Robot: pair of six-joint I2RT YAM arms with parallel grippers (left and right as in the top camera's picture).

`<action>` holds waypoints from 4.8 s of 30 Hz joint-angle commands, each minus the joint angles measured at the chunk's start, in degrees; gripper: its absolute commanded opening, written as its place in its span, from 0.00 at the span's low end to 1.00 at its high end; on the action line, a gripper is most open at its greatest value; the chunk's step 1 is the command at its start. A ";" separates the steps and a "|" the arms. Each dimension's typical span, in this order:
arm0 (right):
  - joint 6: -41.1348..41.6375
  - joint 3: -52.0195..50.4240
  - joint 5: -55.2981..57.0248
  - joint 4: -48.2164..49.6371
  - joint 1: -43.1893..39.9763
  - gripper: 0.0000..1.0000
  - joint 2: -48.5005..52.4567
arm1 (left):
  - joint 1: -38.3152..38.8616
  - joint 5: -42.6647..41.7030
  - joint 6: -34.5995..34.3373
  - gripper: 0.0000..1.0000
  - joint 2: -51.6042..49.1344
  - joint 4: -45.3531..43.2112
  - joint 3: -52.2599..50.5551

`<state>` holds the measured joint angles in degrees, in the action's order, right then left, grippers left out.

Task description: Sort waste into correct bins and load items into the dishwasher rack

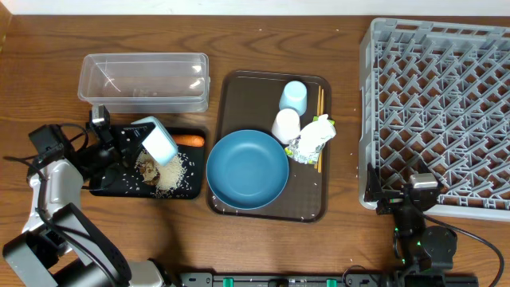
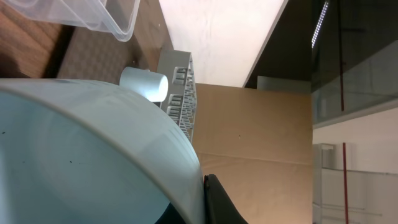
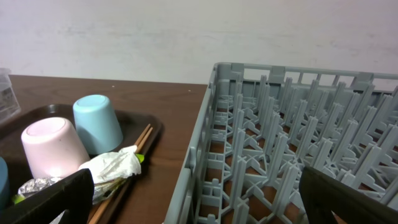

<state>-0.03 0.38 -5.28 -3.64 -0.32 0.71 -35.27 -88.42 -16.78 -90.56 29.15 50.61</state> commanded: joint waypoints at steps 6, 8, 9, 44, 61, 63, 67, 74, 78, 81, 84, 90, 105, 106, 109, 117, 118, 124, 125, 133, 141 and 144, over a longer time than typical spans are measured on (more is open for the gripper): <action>0.61 -0.07 0.35 -0.24 -0.37 0.99 -0.33 | -0.76 -1.73 -7.43 0.06 -0.39 -3.41 -0.15; 0.61 -0.07 0.35 -0.24 -0.37 0.99 -0.33 | -0.76 -1.73 -7.32 0.06 -0.35 -1.55 -0.15; 0.63 -0.07 0.35 -0.24 -0.37 0.99 -0.33 | -0.76 -1.70 -7.08 0.06 -0.35 -1.40 -0.15; 0.61 -0.07 0.35 -0.24 -0.37 0.99 -0.33 | -0.04 3.15 -0.94 0.06 -0.74 -4.52 -0.15; 0.63 -0.07 0.35 -0.24 -0.37 0.99 -0.33 | 1.22 1.77 4.74 0.06 -0.74 -8.55 -0.15; 0.61 -0.07 0.35 -0.24 -0.37 0.99 -0.33 | 1.33 -0.72 8.37 0.06 -0.74 -9.64 -0.15; 0.61 -0.07 0.35 -0.24 -0.37 0.99 -0.33 | 1.22 6.88 3.06 0.06 -0.76 -8.63 -0.15; 0.63 -0.07 0.35 -0.24 -0.37 0.99 -0.33 | 1.49 2.56 3.15 0.06 -0.79 -10.14 -0.15; 0.61 -0.07 0.35 -0.24 -0.37 0.99 -0.33 | 1.70 2.78 1.70 0.06 -0.85 -11.47 -0.15; 0.61 -0.07 0.35 -0.26 -0.37 0.99 -0.33 | 1.77 4.48 0.50 0.06 -0.87 -11.82 -0.15; 0.61 -0.07 0.35 -0.24 -0.37 0.99 -0.33 | 1.75 11.80 -6.08 0.06 -0.87 -9.88 -0.15; 0.61 -0.07 0.35 -0.24 -0.37 0.99 -0.33 | 2.38 12.83 -11.69 0.06 -0.87 -13.66 -0.15; 0.61 -0.07 0.35 -0.24 -0.37 0.99 -0.33 | 16.37 32.48 -12.46 0.06 13.64 -8.55 4.11; 0.61 -0.07 0.35 -0.24 -0.37 0.99 -0.33 | 17.38 34.40 -12.46 0.06 15.28 -7.45 4.55; 0.61 -0.07 0.35 -0.24 -0.37 0.99 -0.33 | 20.83 41.31 -12.46 0.06 20.81 -2.91 6.29; 0.61 -0.07 0.35 -0.24 -0.37 0.99 -0.33 | 34.29 66.77 -6.23 0.06 27.23 5.77 9.94; 0.63 -0.07 0.35 -0.24 -0.37 0.99 -0.33 | 36.87 69.16 -5.16 0.06 27.21 5.62 10.34; 0.63 -0.07 0.35 -0.24 -0.37 0.99 -0.33 | 50.77 84.98 -0.52 0.06 25.31 -1.95 10.56; 0.61 -0.07 0.35 -0.24 -0.37 0.99 -0.33 | 52.92 87.52 0.35 0.06 24.65 -3.74 10.56; 0.63 -0.07 0.35 -0.24 -0.37 0.99 -0.33 | 61.99 91.06 8.24 0.06 14.40 -16.65 10.56; 0.61 -0.07 0.35 -0.24 -0.37 0.99 -0.33 | 62.36 91.06 9.70 0.06 1.29 -24.59 10.56; 0.63 -0.07 0.35 -0.24 -0.37 0.99 -0.33 | 62.36 91.06 9.79 0.06 -0.85 -26.62 10.56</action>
<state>-0.03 0.38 -5.28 -3.66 -0.32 0.71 26.92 1.39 -8.56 -90.48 3.95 59.81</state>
